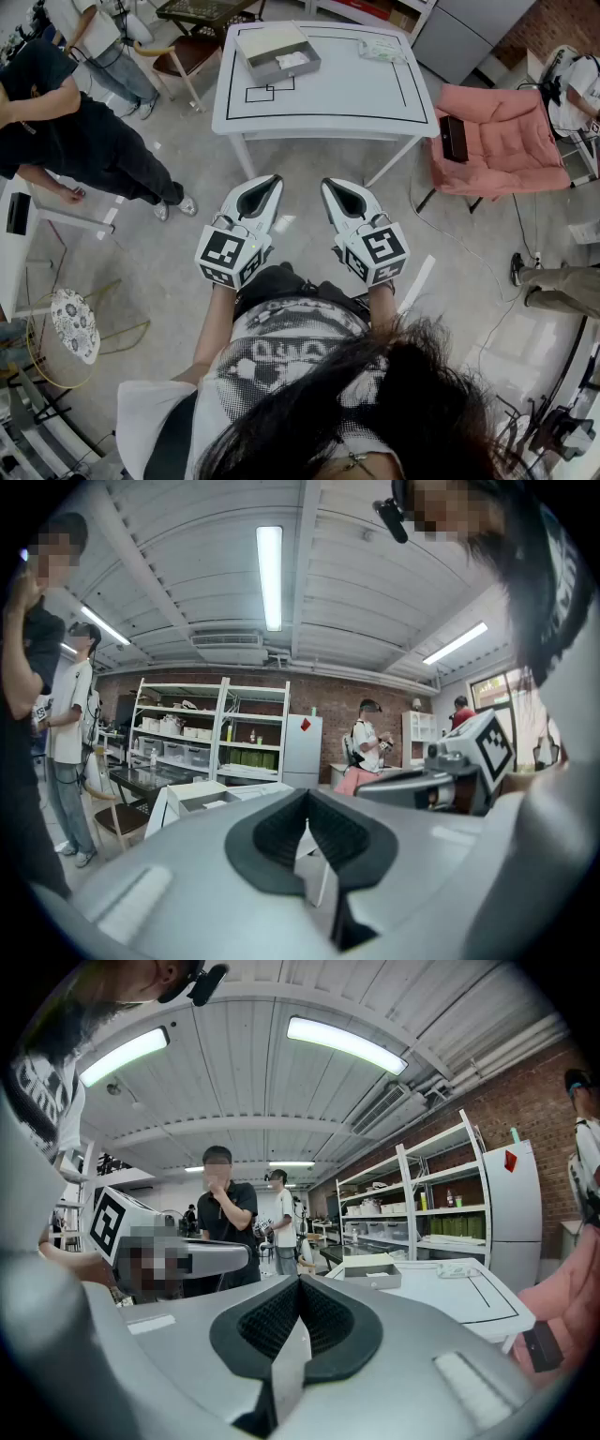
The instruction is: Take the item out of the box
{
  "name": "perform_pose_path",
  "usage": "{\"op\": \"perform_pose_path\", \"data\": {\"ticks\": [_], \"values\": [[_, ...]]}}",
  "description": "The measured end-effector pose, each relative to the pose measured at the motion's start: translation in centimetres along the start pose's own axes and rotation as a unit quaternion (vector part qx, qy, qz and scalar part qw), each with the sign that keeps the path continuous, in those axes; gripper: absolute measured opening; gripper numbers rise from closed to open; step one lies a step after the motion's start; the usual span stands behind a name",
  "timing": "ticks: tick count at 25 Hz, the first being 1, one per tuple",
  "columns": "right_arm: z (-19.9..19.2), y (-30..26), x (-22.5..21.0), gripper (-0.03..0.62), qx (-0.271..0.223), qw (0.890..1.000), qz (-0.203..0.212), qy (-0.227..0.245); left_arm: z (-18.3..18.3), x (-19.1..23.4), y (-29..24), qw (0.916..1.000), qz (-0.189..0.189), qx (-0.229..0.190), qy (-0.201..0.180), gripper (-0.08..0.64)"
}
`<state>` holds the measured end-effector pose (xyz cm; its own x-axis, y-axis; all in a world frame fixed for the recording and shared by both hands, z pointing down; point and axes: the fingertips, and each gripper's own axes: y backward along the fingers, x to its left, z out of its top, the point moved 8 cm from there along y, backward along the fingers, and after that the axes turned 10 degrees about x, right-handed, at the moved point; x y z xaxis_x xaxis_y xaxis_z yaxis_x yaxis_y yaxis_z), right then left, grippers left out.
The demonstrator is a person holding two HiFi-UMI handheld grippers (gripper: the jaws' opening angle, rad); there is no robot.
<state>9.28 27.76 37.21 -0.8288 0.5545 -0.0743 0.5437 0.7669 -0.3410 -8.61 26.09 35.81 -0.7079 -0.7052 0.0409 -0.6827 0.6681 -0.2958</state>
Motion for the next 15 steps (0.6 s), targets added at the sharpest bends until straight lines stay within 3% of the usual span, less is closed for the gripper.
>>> {"op": "perform_pose_path", "data": {"ticks": [8,15], "values": [[0.9,-3.4,-0.3,-0.002,0.001,1.0,-0.013,-0.01,-0.2,3.3,-1.0,0.9998,-0.019,0.004,-0.003,0.0],[0.9,-5.3,0.4,-0.002,0.016,1.0,-0.021,-0.016,-1.5,6.1,-1.3,0.9995,-0.024,0.012,0.018,0.0]]}}
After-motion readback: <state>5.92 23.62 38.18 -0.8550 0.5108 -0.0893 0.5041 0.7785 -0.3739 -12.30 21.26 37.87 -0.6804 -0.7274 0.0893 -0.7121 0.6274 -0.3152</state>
